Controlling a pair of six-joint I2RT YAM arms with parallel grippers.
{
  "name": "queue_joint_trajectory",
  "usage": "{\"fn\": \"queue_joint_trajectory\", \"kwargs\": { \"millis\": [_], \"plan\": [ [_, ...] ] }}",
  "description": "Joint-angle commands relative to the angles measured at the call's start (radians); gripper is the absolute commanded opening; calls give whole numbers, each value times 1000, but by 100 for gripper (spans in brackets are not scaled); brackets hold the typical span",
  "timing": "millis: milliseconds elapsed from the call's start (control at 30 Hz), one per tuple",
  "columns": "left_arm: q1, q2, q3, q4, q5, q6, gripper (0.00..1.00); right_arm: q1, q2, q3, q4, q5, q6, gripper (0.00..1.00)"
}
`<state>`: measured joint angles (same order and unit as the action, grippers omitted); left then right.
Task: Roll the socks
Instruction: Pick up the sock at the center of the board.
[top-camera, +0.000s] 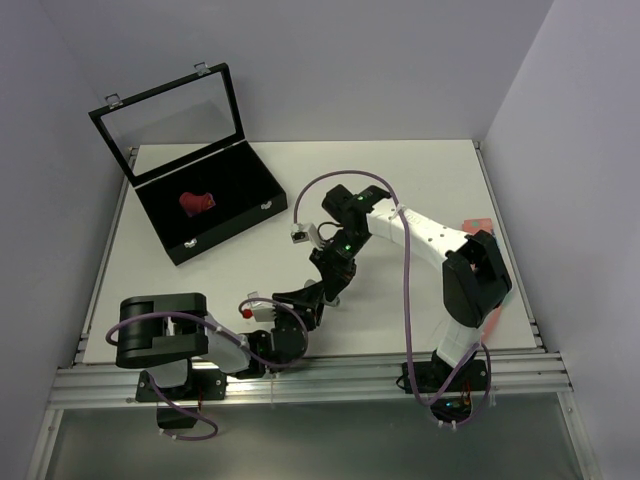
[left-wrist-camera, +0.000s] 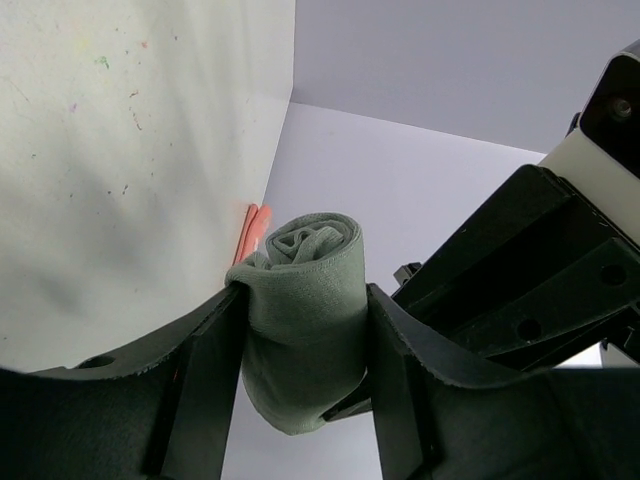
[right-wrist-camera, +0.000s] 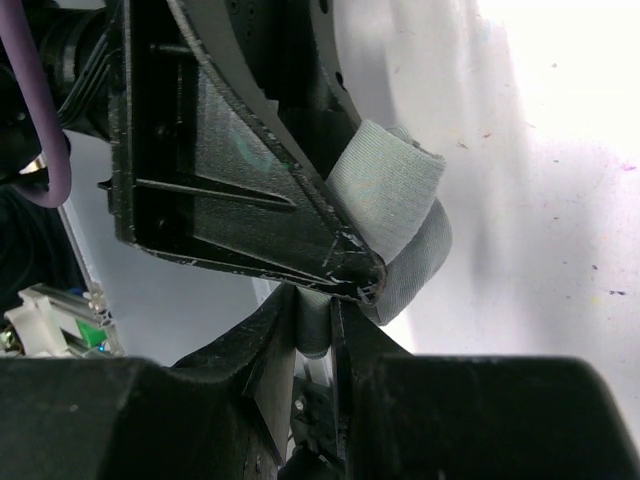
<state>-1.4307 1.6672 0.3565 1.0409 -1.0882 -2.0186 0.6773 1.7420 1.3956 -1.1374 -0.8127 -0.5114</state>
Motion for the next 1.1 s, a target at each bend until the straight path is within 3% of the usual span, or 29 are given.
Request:
{"fn": "queue_joint_trajectory", "kwargs": {
  "millis": [0, 233, 400, 533, 633, 700, 733, 867, 967, 1067],
  "plan": [
    [9, -17, 4, 5, 16, 55, 54, 39, 1, 65, -82, -198, -28, 15],
    [35, -9, 15, 47, 68, 107, 49, 41, 10, 89, -120, -204, -59, 15],
    [38, -7, 19, 68, 68, 129, 39, 41, 8, 80, -111, -195, -49, 15],
    [39, -26, 21, 45, 74, 141, 25, 39, -7, 62, -70, -168, -12, 15],
    [39, -50, 24, 5, 86, 150, 4, 39, -16, 51, -24, -135, 22, 15],
    [39, -79, 36, -50, 93, 150, 0, 39, -24, 49, -6, -114, 57, 16],
    [39, -92, 41, -82, 97, 146, 0, 39, -29, 49, 5, -83, 66, 18],
    [39, -148, 58, -261, 114, 127, 0, 31, -94, 37, 97, 24, 152, 48],
    [41, -204, 64, -401, 123, 109, 0, 8, -116, 63, 100, 61, 175, 61],
    [41, -259, 38, -435, 117, 115, 0, -13, -124, 97, 90, 87, 189, 65]
  ]
}}
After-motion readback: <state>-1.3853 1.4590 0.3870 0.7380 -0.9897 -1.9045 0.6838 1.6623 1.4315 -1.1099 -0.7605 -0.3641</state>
